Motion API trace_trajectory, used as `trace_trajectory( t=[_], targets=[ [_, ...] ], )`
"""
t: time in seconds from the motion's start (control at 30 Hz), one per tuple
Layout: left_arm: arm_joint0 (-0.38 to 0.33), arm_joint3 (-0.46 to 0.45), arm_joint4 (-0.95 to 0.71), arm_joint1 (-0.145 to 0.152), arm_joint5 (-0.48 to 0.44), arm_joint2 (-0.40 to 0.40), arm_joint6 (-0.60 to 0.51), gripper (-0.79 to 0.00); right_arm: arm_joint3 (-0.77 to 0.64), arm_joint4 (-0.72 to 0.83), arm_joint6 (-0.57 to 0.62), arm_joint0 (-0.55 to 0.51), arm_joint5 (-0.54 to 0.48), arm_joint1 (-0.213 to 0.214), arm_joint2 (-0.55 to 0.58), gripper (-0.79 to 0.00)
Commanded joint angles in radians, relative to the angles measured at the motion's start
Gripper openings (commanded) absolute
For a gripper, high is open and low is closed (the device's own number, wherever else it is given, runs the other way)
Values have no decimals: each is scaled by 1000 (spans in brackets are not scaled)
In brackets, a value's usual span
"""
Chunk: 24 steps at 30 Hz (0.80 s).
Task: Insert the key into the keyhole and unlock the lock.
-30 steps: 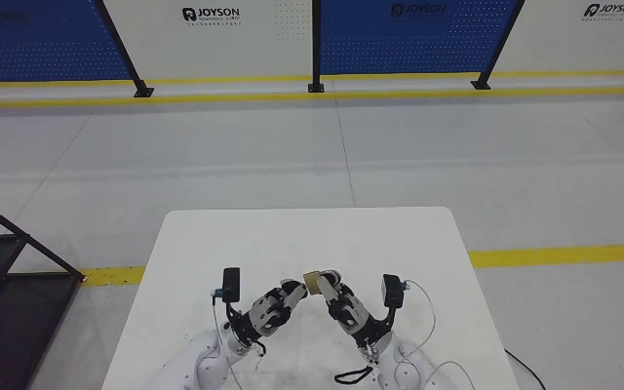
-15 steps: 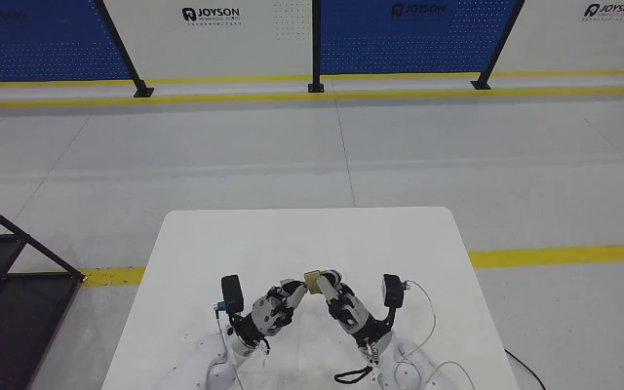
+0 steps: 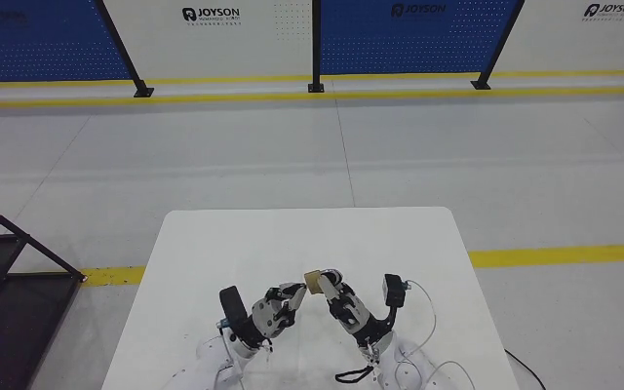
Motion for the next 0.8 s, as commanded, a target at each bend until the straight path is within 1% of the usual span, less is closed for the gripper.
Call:
trace_trajectory(
  t=[0.0, 0.2, 0.4, 0.57, 0.6, 0.63, 0.67, 0.77],
  targets=[
    [-2, 8, 40, -4, 75, 8, 28, -785, 0, 1, 0, -1, 2, 0, 0, -785],
    [-16, 39, 110, -16, 230, 27, 82, -785, -4, -1, 2, -3, 6, 1, 0, -785],
    [-29, 66, 156, -26, 347, 38, 123, -785, -5, -1, 3, -3, 9, 2, -1, -785],
    [-36, 82, 147, -32, 355, 48, 139, -785, -6, 1, 5, -3, 10, 2, -2, -785],
    [-37, 84, 141, -34, 349, 50, 138, -733, -6, 1, 4, -2, 12, 2, -2, -785],
    [-37, 85, 131, -34, 340, 51, 137, -517, -5, 2, 5, -2, 14, 2, -2, -785],
    [-36, 85, 118, -35, 325, 52, 136, 0, -4, 4, 4, 0, 15, 2, -1, -785],
    [-30, 74, 80, -32, 227, 52, 127, 0, -2, 14, -6, 4, 29, 2, 8, -785]
  ],
)
